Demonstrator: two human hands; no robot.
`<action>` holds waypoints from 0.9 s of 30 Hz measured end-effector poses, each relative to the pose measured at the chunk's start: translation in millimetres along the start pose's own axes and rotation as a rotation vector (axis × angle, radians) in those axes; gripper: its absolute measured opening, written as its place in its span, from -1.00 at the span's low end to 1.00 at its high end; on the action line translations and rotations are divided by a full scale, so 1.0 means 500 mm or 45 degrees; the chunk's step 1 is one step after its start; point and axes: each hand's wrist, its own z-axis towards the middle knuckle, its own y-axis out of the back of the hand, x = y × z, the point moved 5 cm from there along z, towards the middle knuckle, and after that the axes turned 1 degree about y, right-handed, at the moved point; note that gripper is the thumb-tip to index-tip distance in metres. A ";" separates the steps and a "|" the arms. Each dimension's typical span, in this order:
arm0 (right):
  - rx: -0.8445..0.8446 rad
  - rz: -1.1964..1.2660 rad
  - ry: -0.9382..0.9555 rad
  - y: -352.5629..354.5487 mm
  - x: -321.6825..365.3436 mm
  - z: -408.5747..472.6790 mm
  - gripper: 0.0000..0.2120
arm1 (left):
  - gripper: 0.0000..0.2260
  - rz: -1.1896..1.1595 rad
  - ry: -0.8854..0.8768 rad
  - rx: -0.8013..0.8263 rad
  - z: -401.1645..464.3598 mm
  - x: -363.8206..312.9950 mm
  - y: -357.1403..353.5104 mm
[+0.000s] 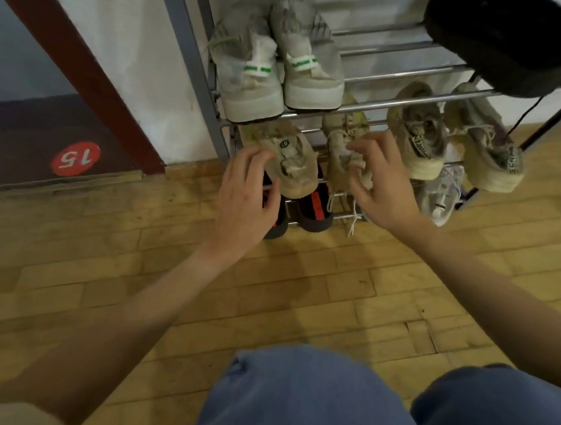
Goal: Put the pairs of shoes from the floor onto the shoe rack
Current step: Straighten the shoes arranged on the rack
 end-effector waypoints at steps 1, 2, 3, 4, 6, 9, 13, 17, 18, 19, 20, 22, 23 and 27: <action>0.023 -0.054 -0.025 -0.010 -0.006 -0.010 -0.63 | -0.69 0.022 -0.001 0.074 -0.003 0.003 -0.014; 0.044 -0.105 -0.063 -0.018 -0.014 -0.018 -0.57 | -0.66 0.043 0.007 0.143 -0.007 0.007 -0.028; 0.076 -0.143 -0.116 -0.026 -0.024 -0.026 -0.51 | -0.62 0.057 0.023 0.198 -0.009 0.011 -0.042; 0.124 -0.162 -0.178 -0.035 -0.037 -0.031 -0.45 | -0.57 0.062 0.043 0.240 -0.008 0.015 -0.056; 0.259 -0.135 -0.302 -0.058 -0.070 -0.037 -0.33 | -0.49 0.075 0.061 0.307 -0.004 0.016 -0.085; 0.388 -0.049 -0.413 -0.088 -0.109 -0.030 -0.28 | -0.38 0.150 0.037 0.474 0.002 0.011 -0.141; 0.431 0.044 -0.496 -0.106 -0.107 -0.020 -0.26 | -0.43 0.345 -0.014 0.569 0.007 0.030 -0.178; 0.405 0.079 -0.486 -0.104 -0.099 -0.012 -0.34 | -0.52 0.466 -0.129 0.568 0.005 0.044 -0.166; 0.386 0.100 -0.485 -0.101 -0.095 -0.012 -0.38 | -0.54 0.472 -0.129 0.568 0.002 0.049 -0.161; 0.361 0.111 -0.488 -0.098 -0.091 -0.014 -0.41 | -0.55 0.487 -0.128 0.569 -0.001 0.055 -0.154; 0.330 0.111 -0.487 -0.094 -0.086 -0.017 -0.45 | -0.56 0.508 -0.127 0.569 -0.004 0.062 -0.147; 0.259 0.122 -0.477 -0.089 -0.075 -0.022 -0.49 | -0.56 0.549 -0.147 0.567 -0.011 0.075 -0.131; 0.227 0.144 -0.462 -0.087 -0.071 -0.024 -0.51 | -0.56 0.574 -0.163 0.575 -0.015 0.081 -0.123; 0.193 0.180 -0.354 -0.090 -0.054 -0.023 -0.55 | -0.56 0.662 -0.209 0.555 -0.030 0.098 -0.103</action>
